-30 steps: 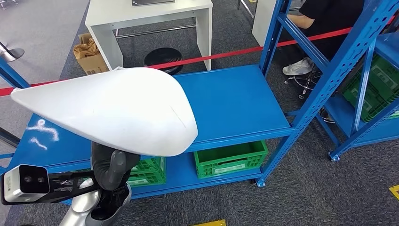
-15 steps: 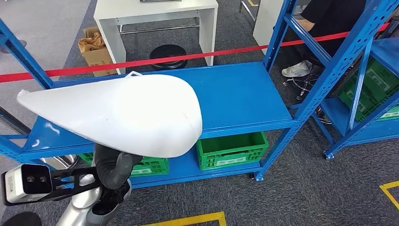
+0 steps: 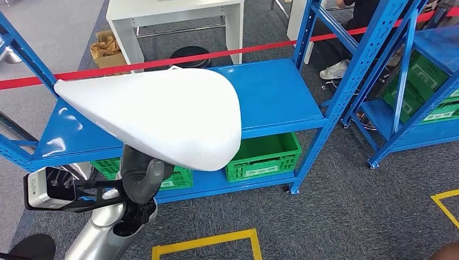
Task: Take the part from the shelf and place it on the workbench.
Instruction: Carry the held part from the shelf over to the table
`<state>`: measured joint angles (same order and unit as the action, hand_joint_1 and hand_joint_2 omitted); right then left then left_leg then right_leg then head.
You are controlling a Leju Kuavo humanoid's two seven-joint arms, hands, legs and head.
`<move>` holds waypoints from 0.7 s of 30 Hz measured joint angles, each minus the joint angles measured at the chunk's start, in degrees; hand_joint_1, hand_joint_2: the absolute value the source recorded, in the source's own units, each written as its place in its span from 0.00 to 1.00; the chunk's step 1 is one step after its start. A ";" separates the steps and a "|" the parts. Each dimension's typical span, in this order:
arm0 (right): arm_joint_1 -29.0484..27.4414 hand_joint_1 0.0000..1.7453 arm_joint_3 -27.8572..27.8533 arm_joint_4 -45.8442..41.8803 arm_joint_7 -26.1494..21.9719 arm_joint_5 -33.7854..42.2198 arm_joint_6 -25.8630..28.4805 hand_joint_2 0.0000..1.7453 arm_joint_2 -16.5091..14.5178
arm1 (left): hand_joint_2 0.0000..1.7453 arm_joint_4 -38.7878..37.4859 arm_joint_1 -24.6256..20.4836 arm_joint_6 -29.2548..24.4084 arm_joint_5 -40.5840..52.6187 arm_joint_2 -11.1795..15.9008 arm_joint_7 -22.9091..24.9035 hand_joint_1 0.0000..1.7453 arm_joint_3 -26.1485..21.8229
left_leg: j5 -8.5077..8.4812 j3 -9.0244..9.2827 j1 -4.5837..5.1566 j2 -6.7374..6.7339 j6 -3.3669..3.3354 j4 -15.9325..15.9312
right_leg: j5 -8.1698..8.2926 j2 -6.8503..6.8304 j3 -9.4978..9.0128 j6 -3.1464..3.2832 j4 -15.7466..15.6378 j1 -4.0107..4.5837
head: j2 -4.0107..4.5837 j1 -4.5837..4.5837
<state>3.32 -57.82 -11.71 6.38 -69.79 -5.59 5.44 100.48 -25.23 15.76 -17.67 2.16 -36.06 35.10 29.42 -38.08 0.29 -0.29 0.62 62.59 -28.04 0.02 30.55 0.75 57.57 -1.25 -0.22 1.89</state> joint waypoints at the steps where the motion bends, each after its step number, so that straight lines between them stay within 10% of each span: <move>1: 0.04 0.00 -0.11 -0.01 -0.49 -0.04 -0.16 0.00 0.12 | 1.00 -0.26 -0.03 0.00 0.12 -0.09 -0.04 1.00 0.12 | 2.88 -1.18 -0.11 0.02 0.25 3.85 | 0.68 -0.01 0.80 0.11 0.03 -0.01 | 0.00 0.09; 4: 0.01 0.00 -0.31 -0.01 -1.52 0.07 -0.77 0.00 0.20 | 1.00 -0.85 0.16 0.24 0.52 -0.43 0.01 1.00 0.49 | 5.11 -1.76 -0.35 0.02 0.47 11.17 | 2.58 -0.07 3.19 -0.07 0.12 -0.01 | 0.00 0.13; 7: -0.01 0.00 -0.57 0.00 -3.14 0.43 -1.83 0.00 0.16 | 1.00 -0.92 0.41 1.38 1.27 -0.90 0.17 1.00 0.70 | 1.31 6.37 -0.30 0.09 -0.11 1.91 | 4.21 -0.04 4.97 -0.55 0.14 0.02 | 0.00 0.14; 10: -0.20 0.00 -0.89 0.01 -5.26 0.78 -3.60 0.00 0.04 | 1.00 -1.10 0.56 2.66 2.50 -1.26 -0.12 1.00 0.69 | 2.16 12.58 0.18 0.26 -0.99 -7.44 | 5.43 -0.02 5.51 -1.56 0.00 0.07 | 0.00 0.08; 13: -0.31 0.00 -1.20 0.02 -5.33 0.27 -4.94 0.00 0.02 | 1.00 -1.76 0.90 3.23 3.51 -1.35 -0.27 1.00 0.67 | 1.16 11.72 0.30 0.26 -2.47 -8.21 | 5.71 -0.09 6.02 -2.65 0.30 -0.23 | 0.00 0.01; 18: -0.61 0.00 -1.22 0.02 -4.26 -0.45 -6.00 0.00 0.06 | 1.00 -3.07 1.73 3.70 4.51 -1.39 -0.48 1.00 0.74 | -1.35 9.09 0.29 0.88 -3.61 -8.23 | -3.85 -0.09 11.33 -3.41 15.68 -0.24 | 0.00 -0.47; 21: -0.90 0.00 -1.23 0.02 -4.11 -0.58 -6.05 0.00 -0.13 | 1.00 -3.86 2.10 4.35 5.34 -1.42 -0.95 1.00 0.79 | -2.20 8.13 0.29 2.08 -3.29 -7.81 | -2.08 0.29 6.61 -3.21 11.24 -0.26 | 0.00 -0.48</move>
<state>2.43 -59.05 -11.69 2.27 -70.37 -11.64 5.31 96.62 -23.13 20.11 -12.32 0.74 -37.01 35.89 27.22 -29.95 0.58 1.79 -2.67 54.78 -30.12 0.31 37.16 -2.46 68.81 -1.51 -0.22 1.41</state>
